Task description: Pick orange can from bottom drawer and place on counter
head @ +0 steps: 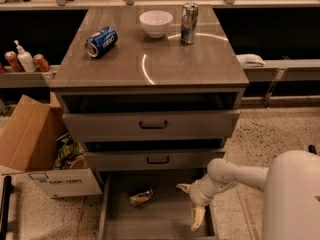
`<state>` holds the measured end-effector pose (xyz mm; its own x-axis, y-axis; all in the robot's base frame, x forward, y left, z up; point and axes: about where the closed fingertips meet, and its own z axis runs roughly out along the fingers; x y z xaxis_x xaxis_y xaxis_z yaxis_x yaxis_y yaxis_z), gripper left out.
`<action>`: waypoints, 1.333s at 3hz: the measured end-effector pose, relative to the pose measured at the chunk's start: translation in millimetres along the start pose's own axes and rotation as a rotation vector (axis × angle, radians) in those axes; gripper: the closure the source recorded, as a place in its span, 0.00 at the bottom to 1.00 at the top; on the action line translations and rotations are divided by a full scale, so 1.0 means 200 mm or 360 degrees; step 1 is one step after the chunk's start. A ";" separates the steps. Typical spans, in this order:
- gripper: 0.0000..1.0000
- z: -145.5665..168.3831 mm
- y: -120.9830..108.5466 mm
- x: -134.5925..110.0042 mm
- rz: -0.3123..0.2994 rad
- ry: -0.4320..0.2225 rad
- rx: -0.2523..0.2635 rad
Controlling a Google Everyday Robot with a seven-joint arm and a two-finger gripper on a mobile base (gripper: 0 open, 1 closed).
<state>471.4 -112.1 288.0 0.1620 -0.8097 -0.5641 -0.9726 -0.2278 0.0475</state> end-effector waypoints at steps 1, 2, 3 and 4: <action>0.00 0.05 -0.07 -0.03 -0.0090 -0.0041 0.0031; 0.00 0.14 -0.20 -0.05 -0.0206 -0.0050 0.0061; 0.00 0.27 -0.33 -0.10 -0.0302 -0.0056 0.0079; 0.00 0.37 -0.38 -0.13 -0.0348 -0.0047 0.0085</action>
Offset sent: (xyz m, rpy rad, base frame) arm 0.0621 0.0550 -0.0330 0.0794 -0.1663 0.1420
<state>529.4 -33.3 239.4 0.3655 -0.7278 -0.5803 -0.9225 -0.3661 -0.1219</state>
